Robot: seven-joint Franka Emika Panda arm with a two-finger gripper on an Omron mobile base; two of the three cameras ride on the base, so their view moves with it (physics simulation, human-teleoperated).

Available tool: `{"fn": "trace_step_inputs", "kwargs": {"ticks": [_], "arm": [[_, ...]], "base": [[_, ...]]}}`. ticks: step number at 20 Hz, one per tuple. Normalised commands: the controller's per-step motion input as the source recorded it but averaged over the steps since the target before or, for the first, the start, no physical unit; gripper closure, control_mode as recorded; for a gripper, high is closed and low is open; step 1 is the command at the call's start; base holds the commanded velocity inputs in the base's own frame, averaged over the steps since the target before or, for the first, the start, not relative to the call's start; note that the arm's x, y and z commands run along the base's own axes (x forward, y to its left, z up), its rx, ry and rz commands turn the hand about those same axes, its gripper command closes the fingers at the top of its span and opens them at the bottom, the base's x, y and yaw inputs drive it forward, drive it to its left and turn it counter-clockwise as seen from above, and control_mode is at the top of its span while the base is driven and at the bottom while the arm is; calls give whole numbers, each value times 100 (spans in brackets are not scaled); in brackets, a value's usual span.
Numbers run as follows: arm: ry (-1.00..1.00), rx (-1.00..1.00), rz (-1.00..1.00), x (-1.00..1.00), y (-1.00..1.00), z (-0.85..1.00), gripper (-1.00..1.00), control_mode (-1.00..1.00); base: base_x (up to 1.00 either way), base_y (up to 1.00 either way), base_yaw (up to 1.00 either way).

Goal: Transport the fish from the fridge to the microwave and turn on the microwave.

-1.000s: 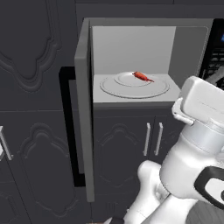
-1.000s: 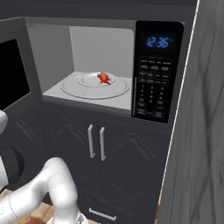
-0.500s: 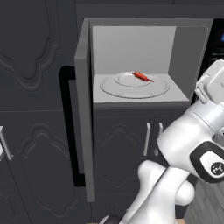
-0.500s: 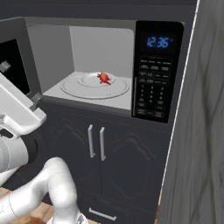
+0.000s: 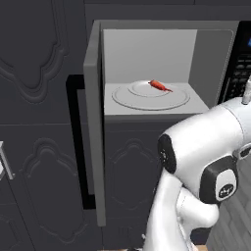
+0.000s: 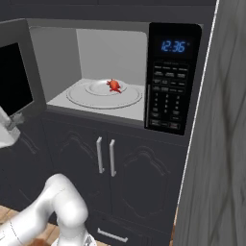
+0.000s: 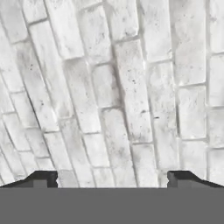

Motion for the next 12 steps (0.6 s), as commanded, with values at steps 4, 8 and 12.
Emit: {"fn": "trace_step_inputs", "kwargs": {"ticks": [4,8,12], "arm": [[-3,60,14,-100,82,-1,-100,-100],[-1,72,16,-85,19,-3,-100,-100],[0,71,15,-71,4,-19,-100,-100]], "base": [[0,0,0],[0,0,0],[0,0,0]]}}
